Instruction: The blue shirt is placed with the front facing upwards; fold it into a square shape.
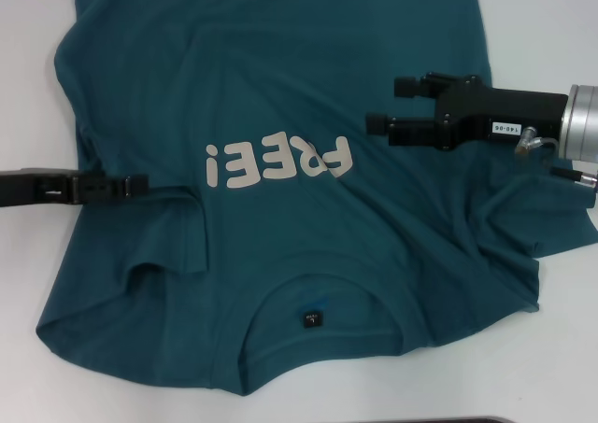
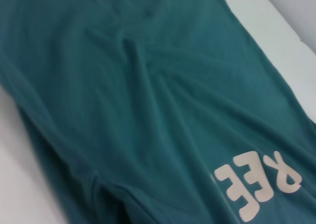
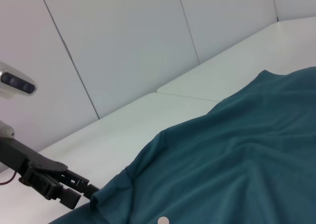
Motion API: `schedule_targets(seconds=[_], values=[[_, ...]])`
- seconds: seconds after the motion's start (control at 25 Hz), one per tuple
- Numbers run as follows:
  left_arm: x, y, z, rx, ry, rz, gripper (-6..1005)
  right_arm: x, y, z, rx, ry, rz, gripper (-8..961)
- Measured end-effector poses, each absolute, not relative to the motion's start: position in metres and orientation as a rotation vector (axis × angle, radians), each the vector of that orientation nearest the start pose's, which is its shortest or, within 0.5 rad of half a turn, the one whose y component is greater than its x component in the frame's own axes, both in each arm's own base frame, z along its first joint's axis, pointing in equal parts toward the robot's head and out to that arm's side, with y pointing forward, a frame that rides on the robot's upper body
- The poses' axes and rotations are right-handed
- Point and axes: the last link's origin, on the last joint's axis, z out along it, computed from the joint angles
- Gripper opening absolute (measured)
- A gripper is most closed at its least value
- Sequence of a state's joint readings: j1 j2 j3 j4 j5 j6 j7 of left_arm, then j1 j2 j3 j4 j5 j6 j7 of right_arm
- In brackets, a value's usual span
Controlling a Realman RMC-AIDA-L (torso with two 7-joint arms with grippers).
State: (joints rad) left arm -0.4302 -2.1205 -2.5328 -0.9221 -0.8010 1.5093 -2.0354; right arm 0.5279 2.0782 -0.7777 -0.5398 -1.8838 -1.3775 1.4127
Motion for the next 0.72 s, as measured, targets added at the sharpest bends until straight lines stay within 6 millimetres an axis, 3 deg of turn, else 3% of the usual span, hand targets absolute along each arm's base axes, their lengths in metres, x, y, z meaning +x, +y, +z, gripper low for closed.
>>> schedule_targets(seconds=[0.36, 0.72], values=[[-0.3100, 0.3172, 0.0237, -2.405, -1.429, -0.345, 926, 0.2713, 0.3379, -0.0241, -2.610, 0.812, 0.706, 908], [-0.3171, 0.3172, 0.0291, -2.361, -1.441, -0.320, 923, 0.2723, 0.3372, -0.0241, -2.609, 0.815, 0.705, 908]])
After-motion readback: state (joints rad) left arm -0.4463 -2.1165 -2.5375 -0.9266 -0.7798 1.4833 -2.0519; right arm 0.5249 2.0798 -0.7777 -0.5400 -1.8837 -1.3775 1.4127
